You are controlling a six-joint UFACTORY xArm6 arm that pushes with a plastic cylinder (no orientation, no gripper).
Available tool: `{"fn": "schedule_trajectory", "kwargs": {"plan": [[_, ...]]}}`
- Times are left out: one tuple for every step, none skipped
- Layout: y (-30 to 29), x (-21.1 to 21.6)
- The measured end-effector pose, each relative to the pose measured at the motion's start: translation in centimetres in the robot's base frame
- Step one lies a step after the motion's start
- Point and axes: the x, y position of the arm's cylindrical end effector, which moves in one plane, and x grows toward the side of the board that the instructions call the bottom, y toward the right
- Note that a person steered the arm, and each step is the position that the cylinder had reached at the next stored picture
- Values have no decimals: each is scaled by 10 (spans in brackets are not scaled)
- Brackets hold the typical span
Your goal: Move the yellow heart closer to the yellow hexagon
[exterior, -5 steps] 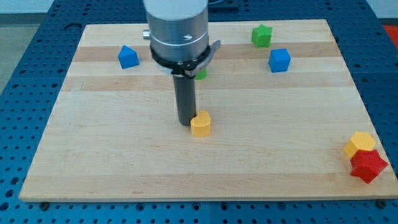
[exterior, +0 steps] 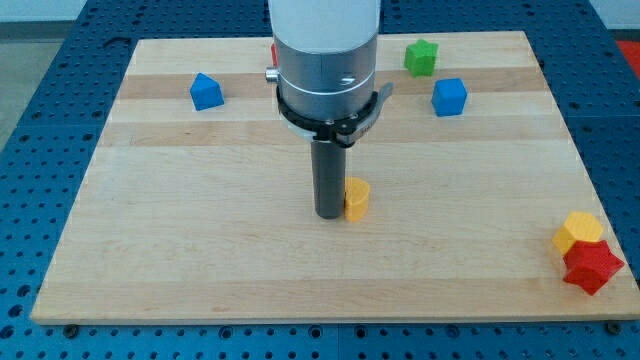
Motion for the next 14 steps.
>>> {"fn": "schedule_trajectory", "kwargs": {"plan": [[-1,-9],[23,-13],[47,-14],[49,-14],[49,-14],[57,-14],[57,-14],[59,-14],[78,-15],[83,-15],[97,-15],[106,-15],[117,-16],[132,-24]]}}
